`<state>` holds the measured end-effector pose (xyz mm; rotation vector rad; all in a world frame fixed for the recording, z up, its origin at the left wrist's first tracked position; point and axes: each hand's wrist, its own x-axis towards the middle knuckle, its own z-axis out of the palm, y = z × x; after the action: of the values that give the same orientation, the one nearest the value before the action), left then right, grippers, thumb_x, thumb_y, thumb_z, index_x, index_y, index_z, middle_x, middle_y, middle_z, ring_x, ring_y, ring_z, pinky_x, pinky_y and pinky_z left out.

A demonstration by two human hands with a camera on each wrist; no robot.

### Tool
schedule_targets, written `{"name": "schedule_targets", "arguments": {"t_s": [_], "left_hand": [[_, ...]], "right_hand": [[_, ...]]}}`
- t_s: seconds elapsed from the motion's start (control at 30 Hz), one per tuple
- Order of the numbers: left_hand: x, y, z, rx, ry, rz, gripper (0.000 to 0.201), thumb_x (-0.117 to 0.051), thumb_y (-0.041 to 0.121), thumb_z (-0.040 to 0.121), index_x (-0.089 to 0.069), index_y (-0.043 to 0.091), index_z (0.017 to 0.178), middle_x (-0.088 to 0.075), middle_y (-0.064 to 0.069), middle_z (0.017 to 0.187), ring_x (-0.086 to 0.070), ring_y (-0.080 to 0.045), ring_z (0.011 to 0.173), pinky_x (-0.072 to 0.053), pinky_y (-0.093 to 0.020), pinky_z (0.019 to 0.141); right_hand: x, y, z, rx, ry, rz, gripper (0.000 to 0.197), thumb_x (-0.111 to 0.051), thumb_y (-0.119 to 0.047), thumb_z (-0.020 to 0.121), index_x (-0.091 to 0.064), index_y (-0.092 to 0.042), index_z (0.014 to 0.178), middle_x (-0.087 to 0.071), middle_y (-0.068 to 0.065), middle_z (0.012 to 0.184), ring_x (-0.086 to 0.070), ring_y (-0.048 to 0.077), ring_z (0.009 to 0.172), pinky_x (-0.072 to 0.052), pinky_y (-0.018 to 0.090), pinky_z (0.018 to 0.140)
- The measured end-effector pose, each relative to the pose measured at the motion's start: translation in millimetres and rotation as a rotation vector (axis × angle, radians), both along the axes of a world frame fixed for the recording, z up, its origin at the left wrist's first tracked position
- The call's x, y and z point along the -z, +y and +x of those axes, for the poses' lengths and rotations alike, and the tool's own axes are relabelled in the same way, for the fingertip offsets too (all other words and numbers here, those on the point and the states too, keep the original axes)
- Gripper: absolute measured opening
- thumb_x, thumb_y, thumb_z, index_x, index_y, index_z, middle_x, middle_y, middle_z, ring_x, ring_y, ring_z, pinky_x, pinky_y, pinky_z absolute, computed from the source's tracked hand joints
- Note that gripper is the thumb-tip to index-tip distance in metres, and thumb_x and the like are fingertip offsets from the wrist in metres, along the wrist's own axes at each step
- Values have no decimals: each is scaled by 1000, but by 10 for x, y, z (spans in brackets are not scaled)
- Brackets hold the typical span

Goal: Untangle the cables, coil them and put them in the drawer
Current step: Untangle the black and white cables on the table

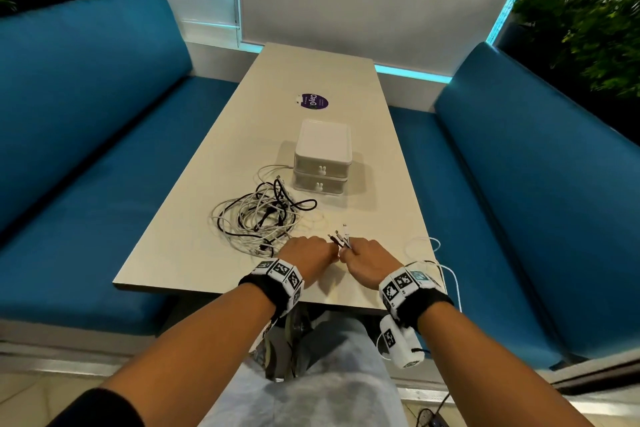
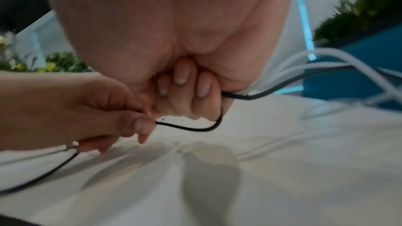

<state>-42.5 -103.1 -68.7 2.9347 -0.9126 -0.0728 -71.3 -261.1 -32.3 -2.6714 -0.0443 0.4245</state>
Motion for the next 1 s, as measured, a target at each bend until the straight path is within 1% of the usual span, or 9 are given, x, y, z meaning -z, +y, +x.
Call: {"name": "schedule_targets", "arguments": {"t_s": [0.13,0.4,0.47,0.53,0.63,0.73,0.83,0.93,1.0], "left_hand": [[-17,95,113,21,49,-69,28,-39,38,103,-59,17,105,-66,-8,101,-63,-33,92,-49,-37,71],[-94,233,120,16,-33,-41,30,-34,35,106,-59,18,111,-68,-6,104,-62,-32,96,-34,-34,75],[-104,279,94,13,-44,5,31,-35,35,105,-60,19,113,-69,-7,103,-63,-32,96,-35,-35,80],[-98,300,64,15,-96,67,32,-33,37,105,-60,21,114,-72,-6,97,-64,-30,93,-32,-37,95],[-146,241,-15,4,-159,133,38,-29,39,106,-62,20,111,-72,-9,89,-63,-30,87,-24,-40,105],[-254,69,-77,-31,-99,137,42,-28,38,107,-63,15,111,-69,-13,102,-60,-34,99,-35,-37,90],[-304,-83,-48,-43,-10,114,39,-31,38,106,-62,14,109,-67,-15,104,-63,-36,95,-39,-34,70],[-307,-92,-28,2,-14,85,30,-35,32,105,-59,17,116,-67,-13,99,-65,-35,88,-40,-34,63],[-298,-50,-12,45,-9,71,28,-37,26,104,-54,21,125,-67,-12,98,-64,-34,87,-38,-34,62]], "right_hand": [[4,-103,24,-38,-183,-245,30,-36,-31,101,-51,-8,111,-63,20,100,-60,39,91,-47,40,73],[-120,-486,29,74,-206,-498,23,-34,-14,98,-43,-13,119,-63,9,93,-62,29,79,-42,35,61],[-146,-619,12,169,-173,-503,26,-34,-8,95,-44,-12,118,-64,10,97,-63,30,83,-44,36,64],[-149,-716,-4,303,-156,-434,25,-35,-5,92,-44,-10,115,-62,14,101,-63,34,90,-47,39,70],[-137,-708,17,451,-181,-276,17,-36,-9,94,-44,-8,109,-60,19,105,-59,39,95,-41,39,71],[-127,-500,69,397,-255,-148,21,-31,-20,100,-44,-7,112,-62,22,102,-60,41,92,-42,39,69],[-93,-198,51,187,-297,-19,26,-31,-28,103,-46,-9,114,-64,22,94,-61,41,84,-43,38,66],[-50,-5,17,12,-279,55,27,-35,-31,103,-52,-11,108,-66,20,94,-60,40,88,-42,38,68],[-28,9,19,-34,-201,85,24,-38,-26,102,-56,-9,106,-66,19,102,-59,38,95,-44,38,76]]}}
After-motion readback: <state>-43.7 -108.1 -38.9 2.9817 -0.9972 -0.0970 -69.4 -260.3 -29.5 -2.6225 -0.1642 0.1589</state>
